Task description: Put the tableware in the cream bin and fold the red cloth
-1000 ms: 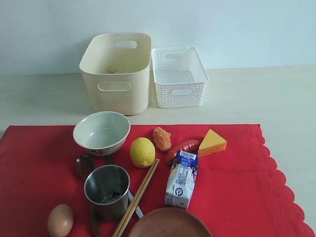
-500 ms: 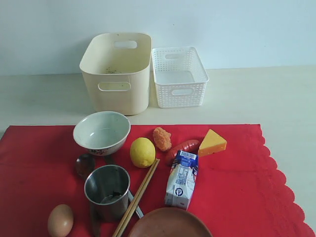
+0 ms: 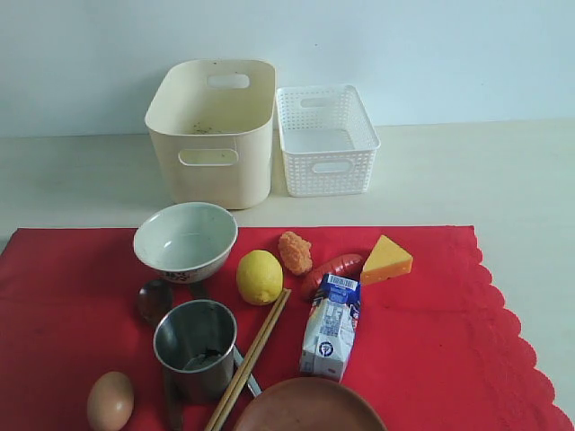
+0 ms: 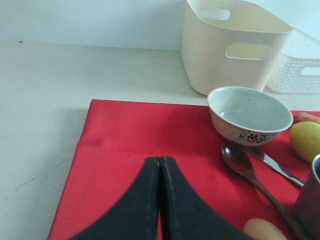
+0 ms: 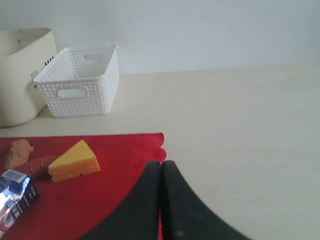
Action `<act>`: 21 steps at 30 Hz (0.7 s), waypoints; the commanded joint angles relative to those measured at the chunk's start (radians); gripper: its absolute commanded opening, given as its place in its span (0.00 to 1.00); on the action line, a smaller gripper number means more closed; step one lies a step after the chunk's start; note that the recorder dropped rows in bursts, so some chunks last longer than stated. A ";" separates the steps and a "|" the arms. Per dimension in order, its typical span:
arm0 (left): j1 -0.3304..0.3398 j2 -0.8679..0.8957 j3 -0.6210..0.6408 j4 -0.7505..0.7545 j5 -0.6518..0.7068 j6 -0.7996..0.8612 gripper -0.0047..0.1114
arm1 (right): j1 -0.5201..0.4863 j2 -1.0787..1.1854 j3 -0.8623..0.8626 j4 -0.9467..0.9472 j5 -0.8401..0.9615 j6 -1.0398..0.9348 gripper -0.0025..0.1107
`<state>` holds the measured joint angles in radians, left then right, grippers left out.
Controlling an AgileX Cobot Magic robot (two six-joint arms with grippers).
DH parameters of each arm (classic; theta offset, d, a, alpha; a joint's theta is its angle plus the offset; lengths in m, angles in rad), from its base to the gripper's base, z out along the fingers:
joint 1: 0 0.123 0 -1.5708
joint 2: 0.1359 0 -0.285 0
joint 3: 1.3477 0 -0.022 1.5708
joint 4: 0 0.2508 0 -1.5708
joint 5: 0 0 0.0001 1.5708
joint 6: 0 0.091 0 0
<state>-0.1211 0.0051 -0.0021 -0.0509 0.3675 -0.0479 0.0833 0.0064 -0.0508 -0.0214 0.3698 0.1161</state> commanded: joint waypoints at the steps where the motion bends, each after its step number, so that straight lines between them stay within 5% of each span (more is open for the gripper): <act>1: 0.003 -0.005 0.002 -0.002 -0.011 -0.006 0.04 | 0.002 -0.006 -0.075 -0.001 -0.003 -0.010 0.02; 21: 0.003 -0.005 0.002 -0.002 -0.011 -0.006 0.04 | 0.002 0.326 -0.242 -0.001 -0.195 -0.010 0.02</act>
<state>-0.1211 0.0051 -0.0021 -0.0509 0.3675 -0.0479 0.0833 0.2814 -0.2518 -0.0214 0.2343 0.1161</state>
